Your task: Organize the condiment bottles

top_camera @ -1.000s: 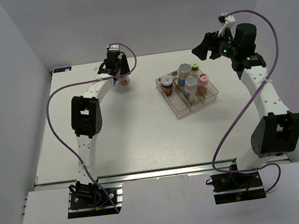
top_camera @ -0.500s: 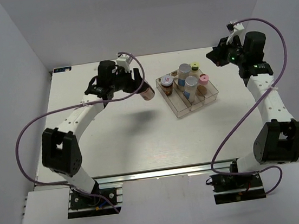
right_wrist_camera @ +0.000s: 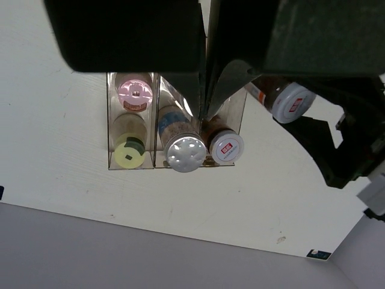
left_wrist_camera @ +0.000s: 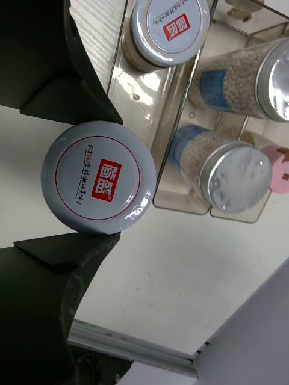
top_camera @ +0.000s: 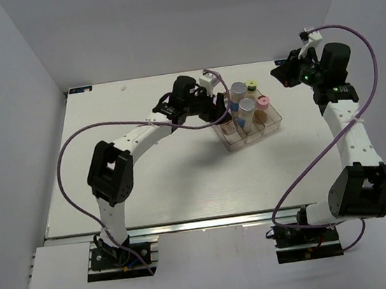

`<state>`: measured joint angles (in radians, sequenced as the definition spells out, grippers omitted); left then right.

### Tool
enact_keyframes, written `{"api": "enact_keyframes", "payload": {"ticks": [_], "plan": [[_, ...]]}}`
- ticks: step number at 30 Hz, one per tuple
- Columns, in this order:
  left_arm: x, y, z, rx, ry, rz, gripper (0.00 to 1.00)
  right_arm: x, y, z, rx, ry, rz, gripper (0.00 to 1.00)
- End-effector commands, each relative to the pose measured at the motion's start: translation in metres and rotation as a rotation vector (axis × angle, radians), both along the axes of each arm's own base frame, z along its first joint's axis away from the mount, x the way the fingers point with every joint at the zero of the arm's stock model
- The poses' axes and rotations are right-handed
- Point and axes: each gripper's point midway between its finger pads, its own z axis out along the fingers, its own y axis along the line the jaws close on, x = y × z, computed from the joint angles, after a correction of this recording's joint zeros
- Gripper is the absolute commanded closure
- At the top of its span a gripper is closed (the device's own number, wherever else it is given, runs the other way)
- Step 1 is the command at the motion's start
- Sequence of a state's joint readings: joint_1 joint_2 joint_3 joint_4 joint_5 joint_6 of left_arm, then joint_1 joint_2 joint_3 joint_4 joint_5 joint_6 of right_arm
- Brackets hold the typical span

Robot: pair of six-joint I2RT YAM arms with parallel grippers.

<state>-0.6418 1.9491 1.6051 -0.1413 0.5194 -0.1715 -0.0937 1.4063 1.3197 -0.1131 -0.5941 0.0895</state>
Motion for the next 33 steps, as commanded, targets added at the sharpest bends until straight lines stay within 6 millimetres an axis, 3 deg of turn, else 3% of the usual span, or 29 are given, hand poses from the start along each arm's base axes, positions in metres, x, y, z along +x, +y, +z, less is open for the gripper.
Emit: {"api": "enact_keyframes", "payload": {"ticks": [1, 12, 19, 26, 29, 33], "plan": [[0.018, -0.004, 0.073, -0.095, -0.183, 0.009, 1.0, -0.009, -0.006, 0.017, -0.015, -0.057, -0.017, 1.0], [0.037, -0.019, 0.041, -0.105, -0.149, 0.017, 1.0, -0.014, -0.013, 0.005, -0.033, -0.032, -0.043, 1.0], [0.044, -0.021, 0.012, -0.074, -0.108, 0.047, 1.0, -0.016, -0.012, -0.001, -0.029, -0.018, -0.043, 1.0], [0.052, -0.024, -0.004, -0.058, -0.119, 0.078, 0.98, -0.016, -0.012, -0.002, -0.028, -0.013, -0.039, 1.0], [0.053, -0.026, -0.01, -0.04, -0.121, 0.085, 0.9, -0.017, -0.012, -0.004, -0.027, -0.01, -0.039, 1.0], [0.051, -0.031, -0.023, -0.002, -0.125, 0.094, 0.58, -0.017, -0.011, -0.007, -0.021, -0.002, -0.034, 1.0]]}}
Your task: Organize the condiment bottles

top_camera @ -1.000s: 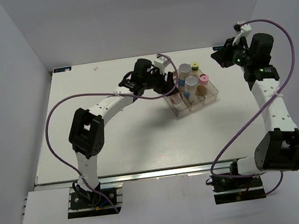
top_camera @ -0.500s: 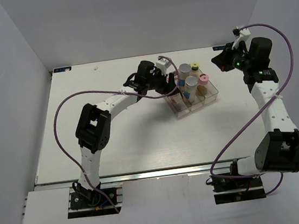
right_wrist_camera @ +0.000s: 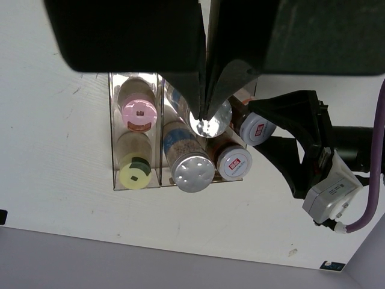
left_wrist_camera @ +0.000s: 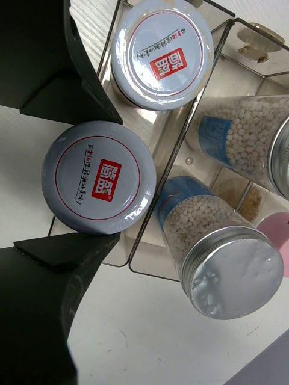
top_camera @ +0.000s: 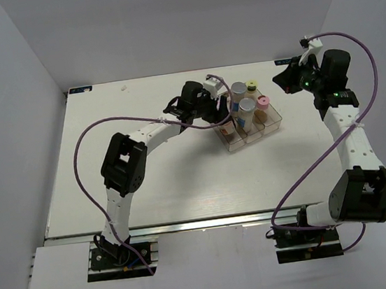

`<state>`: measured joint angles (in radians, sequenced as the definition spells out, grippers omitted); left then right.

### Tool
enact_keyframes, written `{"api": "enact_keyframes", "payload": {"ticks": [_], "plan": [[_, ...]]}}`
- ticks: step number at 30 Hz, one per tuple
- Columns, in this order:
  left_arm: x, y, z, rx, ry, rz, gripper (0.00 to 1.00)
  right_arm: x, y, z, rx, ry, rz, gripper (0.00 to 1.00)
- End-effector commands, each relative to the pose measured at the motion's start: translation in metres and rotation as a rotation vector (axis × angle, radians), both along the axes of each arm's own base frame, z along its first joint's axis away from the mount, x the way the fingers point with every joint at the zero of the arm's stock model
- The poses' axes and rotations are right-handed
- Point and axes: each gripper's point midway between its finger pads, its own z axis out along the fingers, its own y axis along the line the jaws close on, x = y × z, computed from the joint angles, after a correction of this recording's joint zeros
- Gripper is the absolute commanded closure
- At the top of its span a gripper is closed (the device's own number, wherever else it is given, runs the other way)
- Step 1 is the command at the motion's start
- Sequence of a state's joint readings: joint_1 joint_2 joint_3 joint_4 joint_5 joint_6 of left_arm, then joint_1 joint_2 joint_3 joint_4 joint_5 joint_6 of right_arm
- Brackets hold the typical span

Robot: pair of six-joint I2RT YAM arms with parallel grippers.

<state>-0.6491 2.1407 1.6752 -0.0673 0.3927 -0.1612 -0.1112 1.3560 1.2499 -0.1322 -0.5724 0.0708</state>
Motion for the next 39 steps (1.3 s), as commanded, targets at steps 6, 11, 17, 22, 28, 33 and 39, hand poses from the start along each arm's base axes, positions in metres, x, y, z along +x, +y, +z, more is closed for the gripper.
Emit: {"api": "enact_keyframes", "payload": {"ticks": [6, 11, 17, 22, 28, 33, 39], "plan": [[0.005, -0.022, 0.03, -0.035, -0.127, 0.01, 0.38, -0.006, 0.0, 0.007, -0.003, -0.023, 0.006, 1.0], [0.006, -0.023, 0.029, -0.017, -0.143, 0.03, 0.24, -0.006, 0.001, 0.006, 0.0, -0.019, 0.01, 1.0], [0.004, -0.025, 0.054, -0.039, -0.184, 0.036, 0.02, -0.011, 0.006, 0.003, -0.006, -0.02, 0.056, 0.99], [0.0, -0.021, 0.093, -0.091, -0.217, 0.057, 0.02, -0.017, 0.012, 0.002, -0.015, -0.02, 0.109, 0.6], [-0.028, 0.004, 0.157, -0.158, -0.235, 0.085, 0.02, -0.023, 0.012, 0.005, -0.008, 0.047, 0.108, 0.11], [-0.057, 0.065, 0.189, -0.18, -0.24, 0.268, 0.02, -0.019, -0.005, 0.02, -0.027, 0.13, -0.017, 0.11], [-0.095, 0.146, 0.216, -0.267, -0.24, 0.5, 0.02, -0.034, -0.014, 0.012, -0.068, 0.172, -0.07, 0.11]]}}
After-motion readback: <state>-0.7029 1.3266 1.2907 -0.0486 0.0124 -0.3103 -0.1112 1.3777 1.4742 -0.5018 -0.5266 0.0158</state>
